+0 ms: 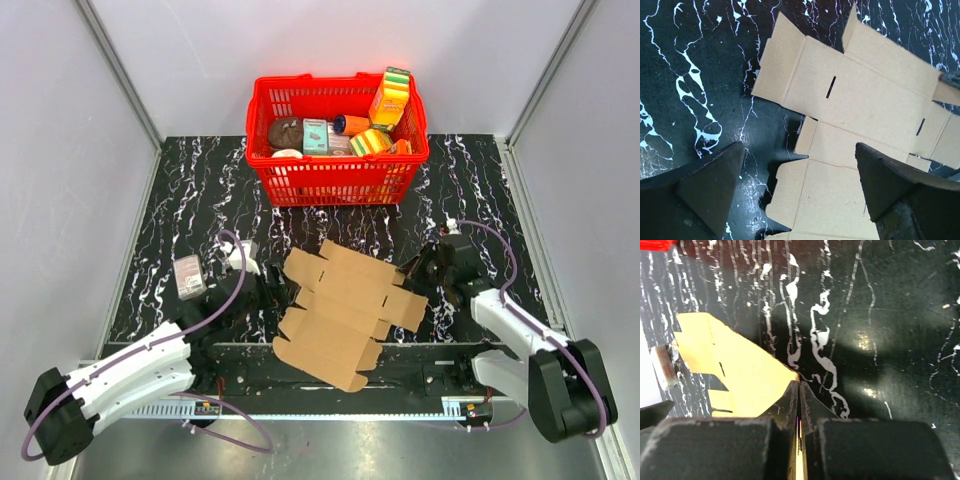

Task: Fold the paper box

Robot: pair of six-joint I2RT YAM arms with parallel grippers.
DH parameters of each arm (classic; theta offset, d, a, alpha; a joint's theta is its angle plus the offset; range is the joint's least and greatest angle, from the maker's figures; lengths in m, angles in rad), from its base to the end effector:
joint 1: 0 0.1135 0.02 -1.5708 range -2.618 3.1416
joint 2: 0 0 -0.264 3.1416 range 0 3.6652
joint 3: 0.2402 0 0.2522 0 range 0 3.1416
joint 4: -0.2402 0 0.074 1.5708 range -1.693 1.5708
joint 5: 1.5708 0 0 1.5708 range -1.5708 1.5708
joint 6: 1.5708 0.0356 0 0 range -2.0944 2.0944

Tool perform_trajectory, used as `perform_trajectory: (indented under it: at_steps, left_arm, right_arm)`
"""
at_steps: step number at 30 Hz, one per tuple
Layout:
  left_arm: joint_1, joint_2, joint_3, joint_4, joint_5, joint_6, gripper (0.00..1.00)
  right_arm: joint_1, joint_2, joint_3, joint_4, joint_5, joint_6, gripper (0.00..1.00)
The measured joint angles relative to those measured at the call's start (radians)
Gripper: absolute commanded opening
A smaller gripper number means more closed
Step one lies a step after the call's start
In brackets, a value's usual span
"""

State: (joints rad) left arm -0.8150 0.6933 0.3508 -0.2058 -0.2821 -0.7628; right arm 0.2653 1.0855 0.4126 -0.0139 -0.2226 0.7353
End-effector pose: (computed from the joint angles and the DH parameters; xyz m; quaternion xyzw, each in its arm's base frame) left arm 0.1171 -0.1098 0.2001 -0.0462 0.8650 -0.2573 0.4283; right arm 0.2005 0.0626 0.1723 0.1630 0.8847 0.2920 0.3248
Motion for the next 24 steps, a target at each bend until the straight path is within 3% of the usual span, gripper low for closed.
perform_trajectory:
  at_steps: [14,20,24]
  left_arm:
    - [0.023,0.071,0.060,0.220,0.070,0.261,0.99]
    - [0.222,0.117,0.061,0.406,0.250,0.301,0.99]
    - [0.359,0.269,0.062,0.576,0.462,0.270,0.92]
  right_arm:
    - [0.024,-0.215,-0.049,0.095,-0.016,-0.182,0.05]
    - [0.024,-0.301,-0.055,0.119,-0.077,-0.272,0.02]
    - [0.024,-0.324,-0.064,0.140,-0.116,-0.295,0.01]
